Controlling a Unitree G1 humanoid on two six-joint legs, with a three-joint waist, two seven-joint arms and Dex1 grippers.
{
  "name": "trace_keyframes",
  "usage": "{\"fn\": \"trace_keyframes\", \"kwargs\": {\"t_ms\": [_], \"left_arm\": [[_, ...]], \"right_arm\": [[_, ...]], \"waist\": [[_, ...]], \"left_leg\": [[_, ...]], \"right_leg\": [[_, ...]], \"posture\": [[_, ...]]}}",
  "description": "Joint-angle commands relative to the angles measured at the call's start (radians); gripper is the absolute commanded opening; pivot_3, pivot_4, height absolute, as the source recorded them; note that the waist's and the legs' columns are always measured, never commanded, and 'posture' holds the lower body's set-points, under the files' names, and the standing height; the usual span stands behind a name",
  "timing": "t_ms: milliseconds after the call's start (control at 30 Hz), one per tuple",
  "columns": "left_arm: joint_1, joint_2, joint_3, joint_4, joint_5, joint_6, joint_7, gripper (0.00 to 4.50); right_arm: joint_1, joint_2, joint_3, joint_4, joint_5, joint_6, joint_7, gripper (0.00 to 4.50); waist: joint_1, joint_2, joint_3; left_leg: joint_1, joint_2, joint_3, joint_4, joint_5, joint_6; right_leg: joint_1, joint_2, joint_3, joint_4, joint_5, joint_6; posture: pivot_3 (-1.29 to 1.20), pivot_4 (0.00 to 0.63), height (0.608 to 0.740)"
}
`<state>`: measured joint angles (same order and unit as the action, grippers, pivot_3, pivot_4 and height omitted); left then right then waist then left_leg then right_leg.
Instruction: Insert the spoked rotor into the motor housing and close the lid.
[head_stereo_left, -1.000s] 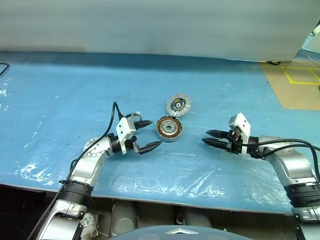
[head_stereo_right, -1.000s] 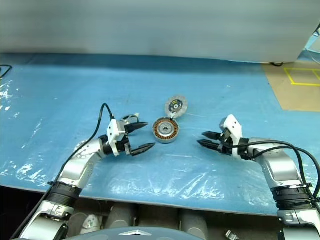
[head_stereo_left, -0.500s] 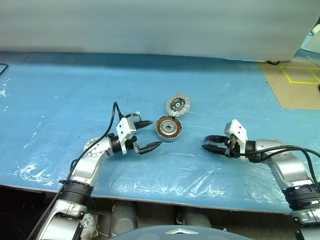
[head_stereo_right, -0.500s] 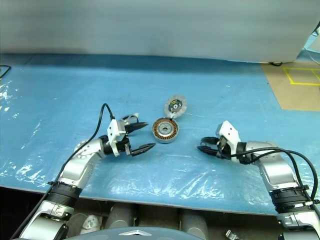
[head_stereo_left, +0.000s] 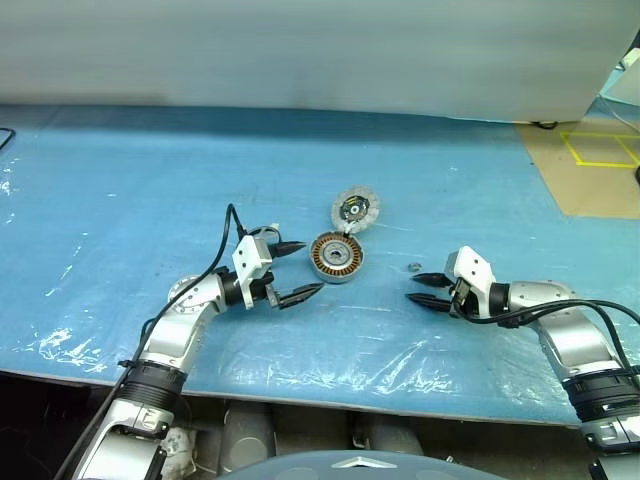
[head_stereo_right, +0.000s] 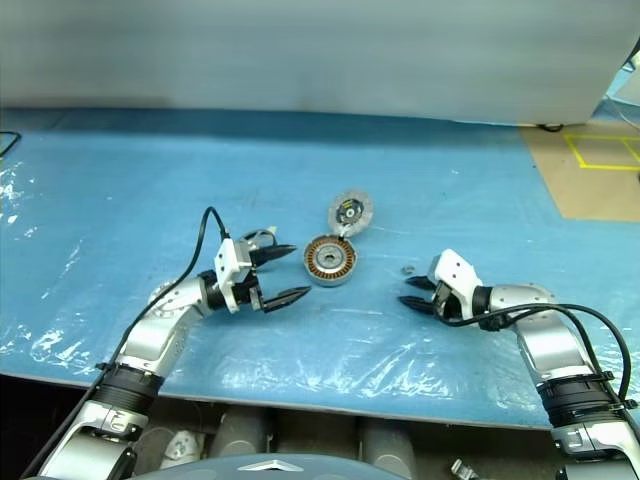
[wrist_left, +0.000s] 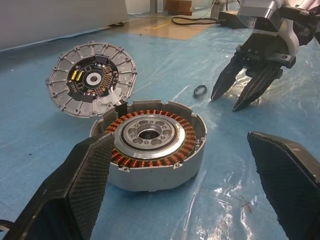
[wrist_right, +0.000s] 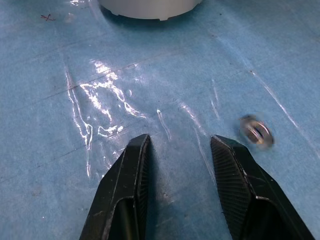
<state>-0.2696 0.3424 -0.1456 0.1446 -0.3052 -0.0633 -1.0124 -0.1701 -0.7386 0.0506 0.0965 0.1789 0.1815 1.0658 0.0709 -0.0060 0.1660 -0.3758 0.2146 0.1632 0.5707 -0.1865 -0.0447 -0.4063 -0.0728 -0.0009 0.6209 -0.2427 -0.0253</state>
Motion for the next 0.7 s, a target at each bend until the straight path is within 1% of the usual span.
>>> {"fn": "trace_keyframes", "kwargs": {"t_ms": [33,133,267,367,500,700], "left_arm": [[-0.004,0.002,0.001,-0.022,-0.003,-0.001,-0.005,4.5],[-0.003,0.003,0.001,-0.024,-0.003,0.001,-0.006,4.5],[-0.002,0.005,0.002,-0.025,-0.003,0.004,-0.008,4.5],[-0.002,0.006,0.002,-0.025,-0.002,0.004,-0.009,4.5],[-0.002,0.005,0.002,-0.026,-0.004,0.006,-0.01,4.5],[-0.002,0.002,0.0,-0.026,-0.004,0.007,-0.009,4.5]], "right_arm": [[-0.003,0.004,-0.01,-0.006,0.007,-0.002,-0.008,1.98],[-0.012,0.013,-0.017,-0.009,0.017,0.008,-0.014,1.98],[-0.036,0.041,-0.048,-0.034,0.083,0.067,-0.018,1.98],[-0.067,0.064,-0.072,-0.029,0.099,0.074,-0.05,1.98],[-0.09,0.074,-0.096,0.006,0.081,0.046,-0.092,1.98],[-0.075,0.023,-0.077,0.063,0.014,-0.012,-0.083,1.98]], "waist": [[0.0,0.0,0.0],[0.0,0.0,0.0],[-0.001,0.0,0.0],[-0.001,0.0,0.0],[-0.001,0.0,0.0],[0.001,0.0,0.0]], "left_leg": [[0.0,0.0,0.0,0.0,0.0,0.0],[0.0,0.0,0.0,0.0,0.0,0.0],[0.0,0.0,0.0,0.0,0.0,0.0],[0.0,0.0,0.0,0.0,0.0,0.0],[0.0,0.0,0.0,0.0,0.0,0.0],[-0.001,0.0,0.0,0.0,0.0,0.0]], "right_leg": [[0.0,0.0,0.0,0.0,0.0,0.0],[0.0,0.0,0.0,0.0,0.0,0.0],[0.0,0.0,0.0,0.0,0.0,0.0],[0.0,0.0,0.0,0.0,0.0,0.0],[0.0,0.0,0.0,0.001,0.0,0.0],[0.0,0.0,0.0,0.0,0.0,0.0]], "posture": [[0.0,0.15,0.74],[0.0,0.15,0.74],[0.0,0.15,0.74],[0.0,0.15,0.74],[0.0,0.15,0.74],[0.0,0.15,0.74]]}}
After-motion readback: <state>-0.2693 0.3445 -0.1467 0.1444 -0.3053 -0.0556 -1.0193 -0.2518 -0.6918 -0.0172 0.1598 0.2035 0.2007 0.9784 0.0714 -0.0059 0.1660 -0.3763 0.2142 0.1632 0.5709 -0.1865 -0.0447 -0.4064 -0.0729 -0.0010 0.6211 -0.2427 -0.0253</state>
